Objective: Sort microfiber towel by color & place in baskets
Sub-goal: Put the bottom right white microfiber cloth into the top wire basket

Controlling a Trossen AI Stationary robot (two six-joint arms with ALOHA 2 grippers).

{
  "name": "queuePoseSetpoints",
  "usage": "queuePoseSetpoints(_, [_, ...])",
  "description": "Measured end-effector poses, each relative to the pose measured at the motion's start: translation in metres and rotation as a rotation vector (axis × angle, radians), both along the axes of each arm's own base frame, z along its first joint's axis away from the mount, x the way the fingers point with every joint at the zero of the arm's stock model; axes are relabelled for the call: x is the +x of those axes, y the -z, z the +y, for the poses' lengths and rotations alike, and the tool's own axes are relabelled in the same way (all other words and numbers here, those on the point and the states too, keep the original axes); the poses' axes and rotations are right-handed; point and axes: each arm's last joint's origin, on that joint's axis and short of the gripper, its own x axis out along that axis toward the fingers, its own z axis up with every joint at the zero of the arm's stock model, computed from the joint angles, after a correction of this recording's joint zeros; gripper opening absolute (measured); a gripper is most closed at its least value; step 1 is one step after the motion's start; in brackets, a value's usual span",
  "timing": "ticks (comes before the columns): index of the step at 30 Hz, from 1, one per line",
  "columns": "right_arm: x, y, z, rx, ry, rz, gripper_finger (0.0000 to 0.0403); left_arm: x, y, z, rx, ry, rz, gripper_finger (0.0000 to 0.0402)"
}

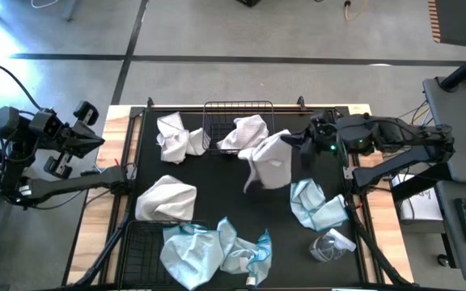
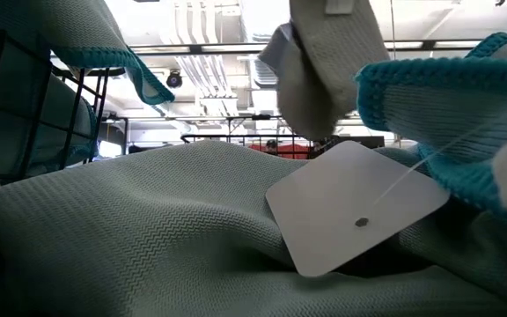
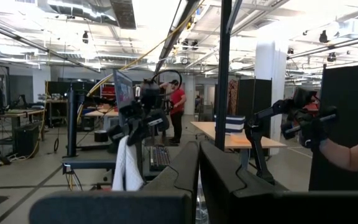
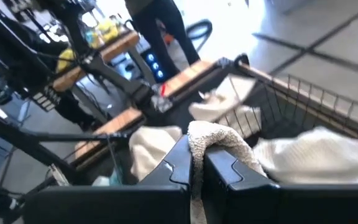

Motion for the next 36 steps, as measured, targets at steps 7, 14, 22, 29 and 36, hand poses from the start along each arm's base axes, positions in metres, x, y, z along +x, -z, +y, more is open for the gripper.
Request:
queuePoseSetpoints(7, [0.004,-0.017,0.001,-0.108,-0.031,-0.150,0.0009,0.000,0.000,0.000,0.000,0.000,0.000,0.0000])
queuePoseSetpoints(14, [0.006,-0.029,-0.001,-0.204,0.024,-0.247,0.0009,0.000,0.000,0.000,0.000,0.000,0.000,0.0000])
queuePoseSetpoints(22, [0.009,-0.027,-0.009,-0.265,0.201,-0.205,0.0009,0.000,0.000,0.000,0.000,0.000,0.000,0.0000])
queuePoseSetpoints(29, [0.018,-0.023,-0.026,-0.277,0.286,-0.187,0.0009,0.000,0.000,0.000,0.000,0.000,0.000,0.0000])
queuePoseSetpoints(36, [0.033,-0.022,-0.050,-0.302,0.382,-0.209,0.0009,0.000,0.000,0.000,0.000,0.000,0.000,0.0000])
